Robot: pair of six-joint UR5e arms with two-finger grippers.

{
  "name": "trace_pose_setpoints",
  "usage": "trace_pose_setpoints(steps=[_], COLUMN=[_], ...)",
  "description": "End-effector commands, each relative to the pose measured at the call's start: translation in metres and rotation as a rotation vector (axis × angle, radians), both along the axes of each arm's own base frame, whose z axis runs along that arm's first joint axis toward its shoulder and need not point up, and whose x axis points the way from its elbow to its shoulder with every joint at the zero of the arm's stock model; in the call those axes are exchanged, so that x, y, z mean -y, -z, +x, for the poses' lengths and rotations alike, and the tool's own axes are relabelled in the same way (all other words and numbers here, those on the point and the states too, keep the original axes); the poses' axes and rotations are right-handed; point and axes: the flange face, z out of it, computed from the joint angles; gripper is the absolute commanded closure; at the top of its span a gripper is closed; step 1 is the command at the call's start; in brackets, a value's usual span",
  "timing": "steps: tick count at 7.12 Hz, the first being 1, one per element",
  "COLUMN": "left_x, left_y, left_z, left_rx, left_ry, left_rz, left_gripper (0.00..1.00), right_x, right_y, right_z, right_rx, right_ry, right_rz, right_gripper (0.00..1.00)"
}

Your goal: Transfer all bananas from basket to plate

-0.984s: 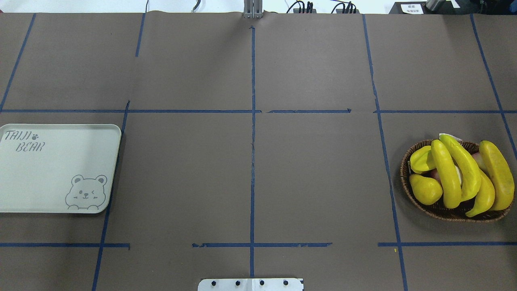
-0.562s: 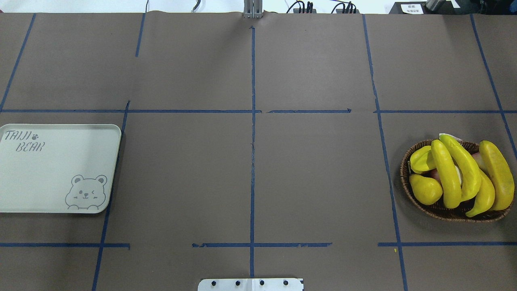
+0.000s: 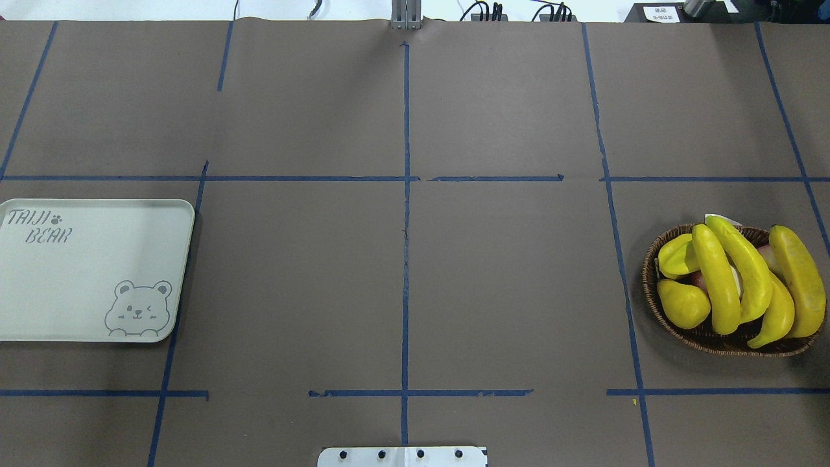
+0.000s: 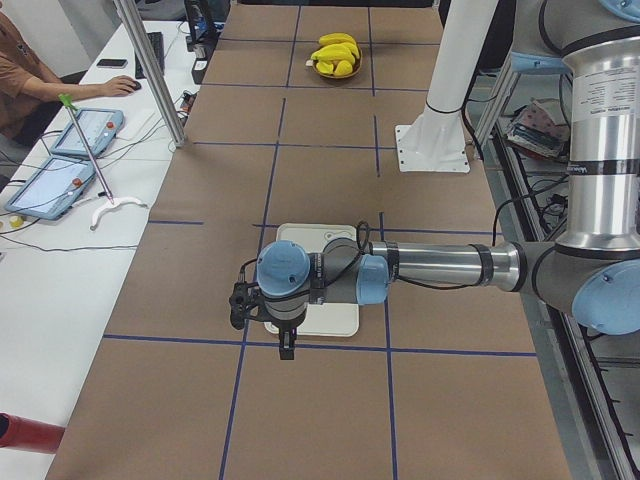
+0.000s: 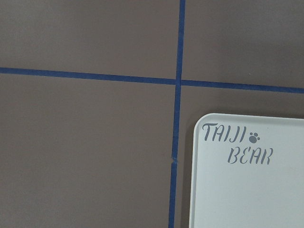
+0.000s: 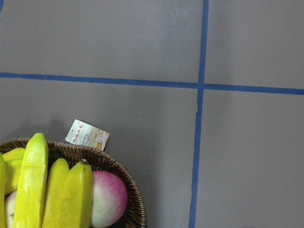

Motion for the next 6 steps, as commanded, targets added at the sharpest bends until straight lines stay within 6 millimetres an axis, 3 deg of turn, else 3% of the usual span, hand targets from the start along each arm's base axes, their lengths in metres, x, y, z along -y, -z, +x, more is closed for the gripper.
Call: trace_pose_setpoints(steps=[1, 2, 4, 6], left_x=[-0.004, -0.004, -0.004, -0.004], left_y=[-0.002, -0.003, -0.002, -0.002], left_z=[0.000, 0.000, 0.000, 0.000], left_rx=[-0.003, -0.003, -0.003, -0.004], left_ry=[0.000, 0.001, 0.000, 0.000], left_rz=[-0.004, -0.002, 0.001, 0.001], left_gripper=[0.00, 0.00, 0.00, 0.00], right_x=[-0.024, -0.041, -0.077, -0.079], right_y=[0.044, 0.041, 0.028, 0.032], right_z=[-0.037, -0.039, -0.060, -0.096], right_rx=[-0.088, -0.088, -0.045, -0.025], right_ry=[-0.023, -0.040, -0.067, -0.068], right_rz=[-0.017, -0.029, 0.004, -0.072], right_gripper=[0.01, 0.01, 0.01, 0.01])
